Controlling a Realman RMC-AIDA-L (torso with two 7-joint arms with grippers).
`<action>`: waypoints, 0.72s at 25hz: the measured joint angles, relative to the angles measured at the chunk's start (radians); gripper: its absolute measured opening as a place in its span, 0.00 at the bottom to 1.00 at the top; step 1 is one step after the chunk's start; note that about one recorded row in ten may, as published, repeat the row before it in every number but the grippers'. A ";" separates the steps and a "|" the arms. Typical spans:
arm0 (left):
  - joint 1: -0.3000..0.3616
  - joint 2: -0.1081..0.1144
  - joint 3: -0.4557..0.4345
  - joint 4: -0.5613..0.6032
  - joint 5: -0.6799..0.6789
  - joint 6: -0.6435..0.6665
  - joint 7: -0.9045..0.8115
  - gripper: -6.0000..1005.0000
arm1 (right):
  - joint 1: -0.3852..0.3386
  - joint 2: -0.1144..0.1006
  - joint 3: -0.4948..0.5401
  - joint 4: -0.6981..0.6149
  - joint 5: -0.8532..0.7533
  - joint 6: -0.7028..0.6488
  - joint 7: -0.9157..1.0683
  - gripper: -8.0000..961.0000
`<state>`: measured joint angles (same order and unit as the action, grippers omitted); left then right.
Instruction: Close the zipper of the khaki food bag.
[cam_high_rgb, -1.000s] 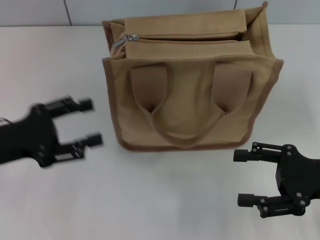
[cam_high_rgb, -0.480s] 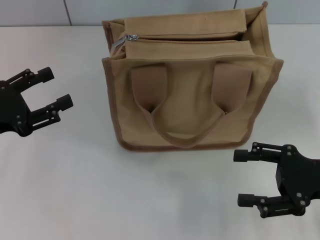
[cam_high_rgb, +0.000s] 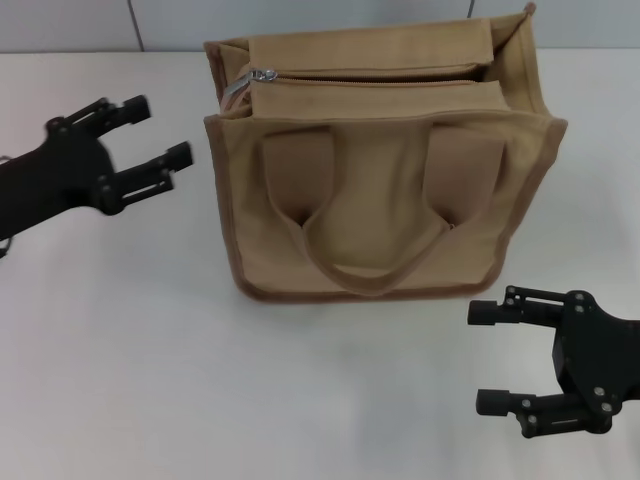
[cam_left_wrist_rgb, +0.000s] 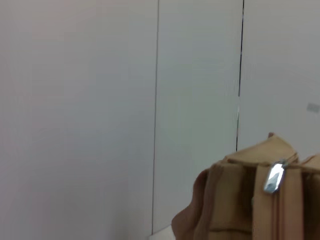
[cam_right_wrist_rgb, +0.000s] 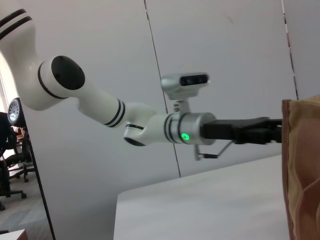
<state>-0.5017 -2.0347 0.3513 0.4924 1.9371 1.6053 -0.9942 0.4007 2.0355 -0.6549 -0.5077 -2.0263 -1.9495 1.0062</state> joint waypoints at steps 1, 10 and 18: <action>-0.011 -0.006 0.015 0.000 0.000 -0.026 0.000 0.76 | -0.001 0.000 0.000 0.000 0.000 -0.001 0.000 0.85; -0.105 -0.032 0.119 -0.037 -0.005 -0.176 0.008 0.76 | -0.002 0.000 0.004 0.000 0.000 0.000 0.000 0.85; -0.103 -0.030 0.115 -0.039 -0.006 -0.173 0.036 0.75 | -0.002 0.000 0.005 0.000 0.000 0.002 0.000 0.85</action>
<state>-0.6044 -2.0649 0.4660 0.4533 1.9310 1.4324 -0.9585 0.3988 2.0355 -0.6503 -0.5078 -2.0263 -1.9474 1.0062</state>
